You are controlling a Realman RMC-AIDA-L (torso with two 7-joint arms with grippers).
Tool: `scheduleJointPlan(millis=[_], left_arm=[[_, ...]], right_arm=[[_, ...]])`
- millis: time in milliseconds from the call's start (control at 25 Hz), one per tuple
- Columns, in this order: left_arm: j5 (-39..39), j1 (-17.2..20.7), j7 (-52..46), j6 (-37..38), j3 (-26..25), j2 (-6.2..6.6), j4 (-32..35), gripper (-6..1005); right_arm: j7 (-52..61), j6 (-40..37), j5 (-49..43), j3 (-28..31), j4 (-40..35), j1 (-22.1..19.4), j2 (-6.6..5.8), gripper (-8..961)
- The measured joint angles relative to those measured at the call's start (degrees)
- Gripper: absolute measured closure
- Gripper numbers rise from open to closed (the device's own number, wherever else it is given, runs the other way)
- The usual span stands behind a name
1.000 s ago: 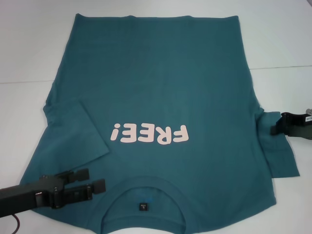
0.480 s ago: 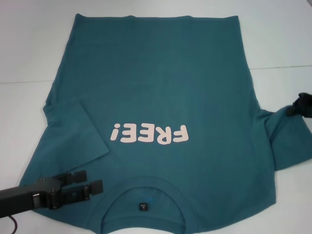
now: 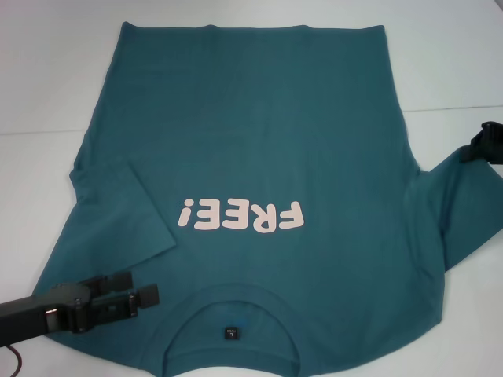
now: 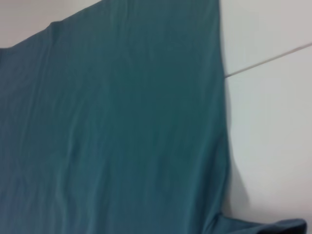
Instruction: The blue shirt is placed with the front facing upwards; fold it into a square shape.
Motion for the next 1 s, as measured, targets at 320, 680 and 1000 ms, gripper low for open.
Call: scheduleJointPlan(millis=[320,680,1000], left_arm=[[0.00,-0.40,0.00,-0.07,-0.13,0.00,-0.10,50],[0.00,-0.30,0.00,-0.14,-1.78,0.00,-0.21,51],[0.00,-0.24,0.00,-0.35,-3.27,-0.04,-0.20,51]], right_arm=[[-0.61,-5.14,-0.25,-2.59,0.78,2.14,0.63,941],[-0.64,-6.14,-0.26,-4.26,1.15,4.52,1.33,941],[-0.20,-1.65,-0.26,-5.12,5.84,6.73,2.70,940]])
